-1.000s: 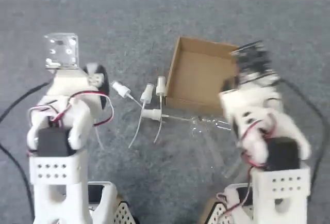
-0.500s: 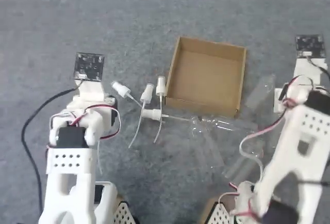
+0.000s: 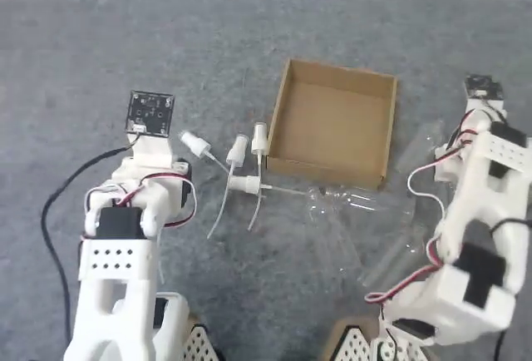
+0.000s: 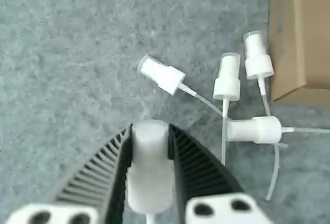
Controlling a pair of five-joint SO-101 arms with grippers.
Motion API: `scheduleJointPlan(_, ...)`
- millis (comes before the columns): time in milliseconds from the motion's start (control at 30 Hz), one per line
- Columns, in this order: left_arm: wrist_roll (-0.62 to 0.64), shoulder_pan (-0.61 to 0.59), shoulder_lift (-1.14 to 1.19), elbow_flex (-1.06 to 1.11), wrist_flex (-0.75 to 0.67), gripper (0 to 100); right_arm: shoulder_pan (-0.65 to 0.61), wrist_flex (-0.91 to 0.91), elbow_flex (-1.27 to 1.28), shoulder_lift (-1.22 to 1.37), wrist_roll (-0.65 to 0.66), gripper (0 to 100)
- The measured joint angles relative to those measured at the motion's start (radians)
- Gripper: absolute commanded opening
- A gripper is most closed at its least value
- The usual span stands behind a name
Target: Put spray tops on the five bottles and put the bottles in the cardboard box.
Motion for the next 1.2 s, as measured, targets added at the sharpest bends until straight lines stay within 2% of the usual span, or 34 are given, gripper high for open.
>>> scheduleJointPlan(100, 0.000, 0.000, 0.000, 0.023, -0.026, 1, 0.000, -0.025, -0.009, 0.068, 0.000, 19.5)
scheduleJointPlan(267, 0.000, 0.000, 0.000, 0.029, -0.037, 1, 0.034, -0.038, -0.014, 0.123, 0.011, 8.7)
scheduleJointPlan(533, 0.000, 0.000, 0.000, 0.029, -0.041, 1, 0.106, -0.038, -0.028, 0.132, 0.187, 0.6)
scheduleJointPlan(733, 0.000, 0.000, 0.000, 0.035, -0.041, 1, 0.120, -0.038, -0.041, 0.132, 0.423, 0.9)
scheduleJointPlan(800, 0.000, 0.000, 0.000, 0.052, -0.041, 1, 0.132, -0.038, -0.043, 0.132, 0.465, 1.0)
scheduleJointPlan(900, 0.000, 0.000, 0.000, 0.054, -0.041, 1, 0.138, -0.038, -0.043, 0.132, 0.468, 3.4)
scheduleJointPlan(1067, 0.000, 0.000, 0.000, 0.054, -0.041, 1, 0.138, -0.038, -0.043, 0.133, 0.440, 17.5)
scheduleJointPlan(1200, 0.000, 0.000, 0.000, 0.054, -0.041, 1, 0.146, -0.038, -0.043, 0.133, 0.397, 20.2)
